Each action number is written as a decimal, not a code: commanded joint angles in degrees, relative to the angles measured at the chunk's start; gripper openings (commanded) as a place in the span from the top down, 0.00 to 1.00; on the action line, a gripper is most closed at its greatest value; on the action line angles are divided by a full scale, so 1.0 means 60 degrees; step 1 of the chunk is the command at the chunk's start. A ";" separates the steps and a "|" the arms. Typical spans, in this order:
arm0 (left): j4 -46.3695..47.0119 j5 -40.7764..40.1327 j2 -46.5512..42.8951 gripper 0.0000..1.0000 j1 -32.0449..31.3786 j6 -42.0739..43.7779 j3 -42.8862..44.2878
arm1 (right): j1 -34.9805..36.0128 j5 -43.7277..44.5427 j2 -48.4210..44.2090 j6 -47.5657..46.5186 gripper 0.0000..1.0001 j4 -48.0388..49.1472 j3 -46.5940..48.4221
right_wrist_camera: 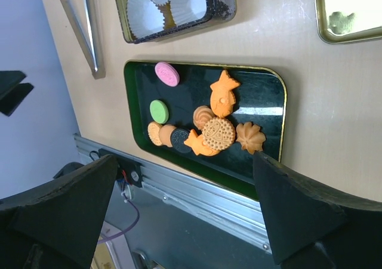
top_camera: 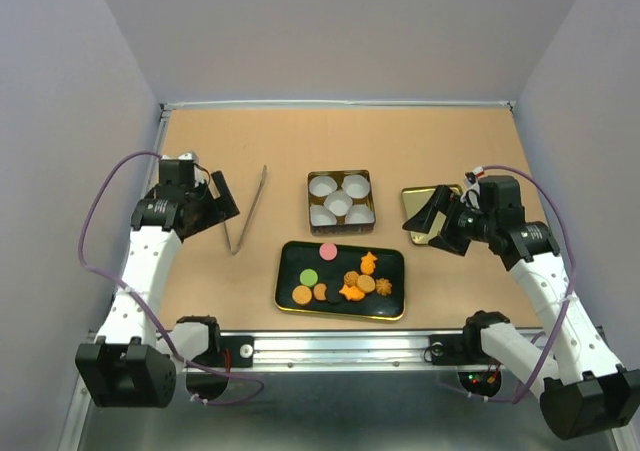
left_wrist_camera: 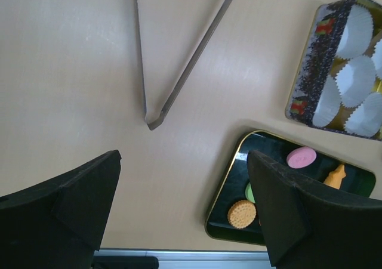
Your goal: Pack the cookies
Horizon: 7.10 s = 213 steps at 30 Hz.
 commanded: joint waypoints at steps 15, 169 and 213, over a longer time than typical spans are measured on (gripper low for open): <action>0.1500 -0.0803 0.2826 0.01 -0.0531 -0.0010 -0.0827 | 0.0069 0.0129 -0.0320 -0.0440 0.00 -0.0535 0.0482; -0.3055 -0.0287 0.1112 0.52 -1.0536 -0.3671 -0.0183 | 0.3043 0.2707 0.0310 0.0600 0.00 0.0182 0.1024; -0.3480 -0.1535 0.4071 0.55 -1.1268 -0.3525 0.1722 | 0.3043 0.2810 0.0135 0.0453 0.00 0.0006 0.0834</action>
